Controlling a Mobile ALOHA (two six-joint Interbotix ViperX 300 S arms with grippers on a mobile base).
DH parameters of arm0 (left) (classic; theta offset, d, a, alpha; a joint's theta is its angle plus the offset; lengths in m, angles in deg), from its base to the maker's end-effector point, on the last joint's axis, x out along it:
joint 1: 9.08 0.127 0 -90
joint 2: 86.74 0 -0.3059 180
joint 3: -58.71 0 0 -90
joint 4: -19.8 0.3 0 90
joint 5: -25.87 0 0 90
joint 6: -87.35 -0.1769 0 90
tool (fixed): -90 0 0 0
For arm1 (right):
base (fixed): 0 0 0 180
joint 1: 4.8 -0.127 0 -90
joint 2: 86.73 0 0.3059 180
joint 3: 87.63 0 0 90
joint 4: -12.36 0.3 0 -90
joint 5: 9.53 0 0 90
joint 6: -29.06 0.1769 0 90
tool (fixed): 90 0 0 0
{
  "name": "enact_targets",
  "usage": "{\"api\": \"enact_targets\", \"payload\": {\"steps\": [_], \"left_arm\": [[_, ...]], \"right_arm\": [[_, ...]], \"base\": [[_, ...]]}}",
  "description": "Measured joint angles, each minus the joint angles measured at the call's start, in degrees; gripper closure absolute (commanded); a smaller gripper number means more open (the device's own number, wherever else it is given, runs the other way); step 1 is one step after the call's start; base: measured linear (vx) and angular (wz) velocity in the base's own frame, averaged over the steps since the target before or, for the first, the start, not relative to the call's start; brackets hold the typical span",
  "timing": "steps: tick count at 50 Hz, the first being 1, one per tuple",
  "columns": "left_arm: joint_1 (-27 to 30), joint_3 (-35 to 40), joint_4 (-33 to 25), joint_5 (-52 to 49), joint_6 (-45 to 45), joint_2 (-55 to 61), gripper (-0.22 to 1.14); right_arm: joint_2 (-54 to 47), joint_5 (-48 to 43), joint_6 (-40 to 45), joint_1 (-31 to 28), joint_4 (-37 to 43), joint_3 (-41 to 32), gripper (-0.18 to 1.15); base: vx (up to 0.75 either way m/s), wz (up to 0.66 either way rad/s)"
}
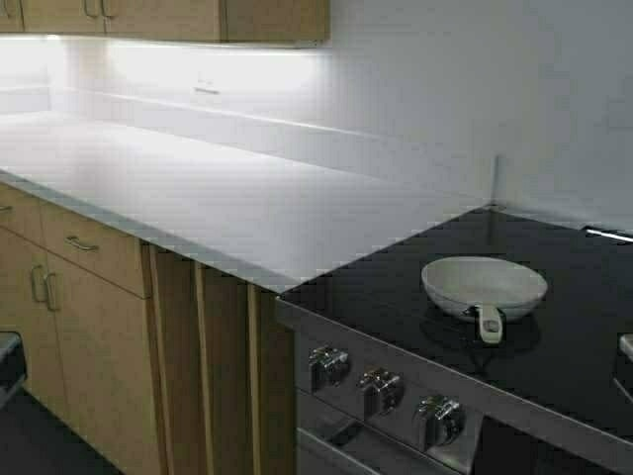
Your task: Wash the pan
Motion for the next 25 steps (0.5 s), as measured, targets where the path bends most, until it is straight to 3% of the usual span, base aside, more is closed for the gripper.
{"api": "enact_targets", "payload": {"steps": [16, 18, 25], "left_arm": [[-0.18, 0.0, 0.35, -2.99, 10.55, 2.11, -0.1], [-0.53, 0.0, 0.44, -2.64, 11.51, 3.25, -0.14], [-5.62, 0.44, 0.44, -0.62, 15.56, 8.79, -0.1]], "right_arm": [[0.35, 0.0, 0.79, -0.18, 0.0, 1.23, 0.91], [0.44, 0.0, 1.23, -0.18, 0.0, 1.32, 0.91], [0.44, 0.0, 1.93, -0.09, 0.0, 1.41, 0.91]], "base": [[0.0, 0.0], [0.0, 0.0], [0.0, 0.0]]}}
